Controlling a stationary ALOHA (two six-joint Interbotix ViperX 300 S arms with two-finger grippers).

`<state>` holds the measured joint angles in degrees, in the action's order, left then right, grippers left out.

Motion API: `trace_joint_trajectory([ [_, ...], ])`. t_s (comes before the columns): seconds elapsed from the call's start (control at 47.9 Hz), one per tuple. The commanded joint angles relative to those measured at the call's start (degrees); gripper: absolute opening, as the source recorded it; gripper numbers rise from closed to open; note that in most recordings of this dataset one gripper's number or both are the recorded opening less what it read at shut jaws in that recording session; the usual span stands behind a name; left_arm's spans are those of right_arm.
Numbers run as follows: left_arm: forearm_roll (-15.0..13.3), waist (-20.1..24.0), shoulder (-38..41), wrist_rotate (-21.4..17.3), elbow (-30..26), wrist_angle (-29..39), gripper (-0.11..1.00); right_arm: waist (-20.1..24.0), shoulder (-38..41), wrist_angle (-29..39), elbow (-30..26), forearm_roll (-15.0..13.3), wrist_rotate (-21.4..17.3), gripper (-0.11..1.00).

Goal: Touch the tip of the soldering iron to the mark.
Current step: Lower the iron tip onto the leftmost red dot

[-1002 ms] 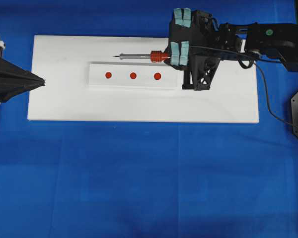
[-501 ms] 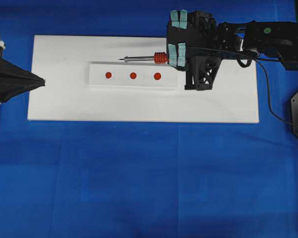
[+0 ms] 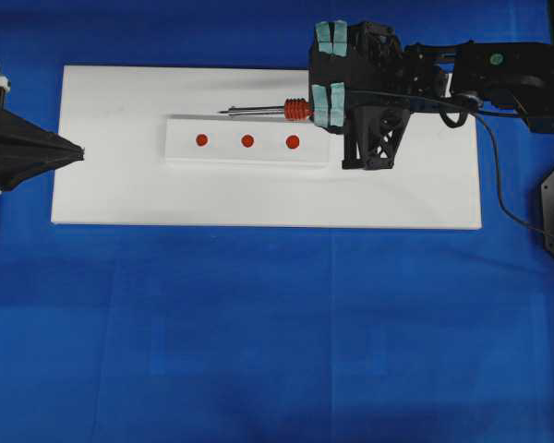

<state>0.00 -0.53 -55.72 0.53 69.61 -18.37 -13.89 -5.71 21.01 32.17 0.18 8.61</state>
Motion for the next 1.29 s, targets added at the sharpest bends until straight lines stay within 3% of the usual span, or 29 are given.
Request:
trace_joint_trajectory([
  [0.0, 0.18, 0.09, 0.44, -0.09, -0.53, -0.53, 0.00, 0.26, -0.53, -0.53, -1.67, -0.09, 0.09, 0.06],
  [0.271, 0.09, 0.09, 0.44, -0.09, -0.62, -0.53, 0.00, 0.97, 0.88, -1.23, -1.93, 0.00, 0.09, 0.06],
  [0.752, 0.09, 0.09, 0.44, -0.09, -0.62, -0.53, 0.00, 2.20, 10.20, -4.83, -4.39, 0.09, 0.09, 0.06],
  [1.273, 0.09, 0.00, 0.44, -0.18, -0.53, -0.53, 0.00, 2.20, 10.90, -5.10, -4.39, 0.09, 0.00, 0.06],
])
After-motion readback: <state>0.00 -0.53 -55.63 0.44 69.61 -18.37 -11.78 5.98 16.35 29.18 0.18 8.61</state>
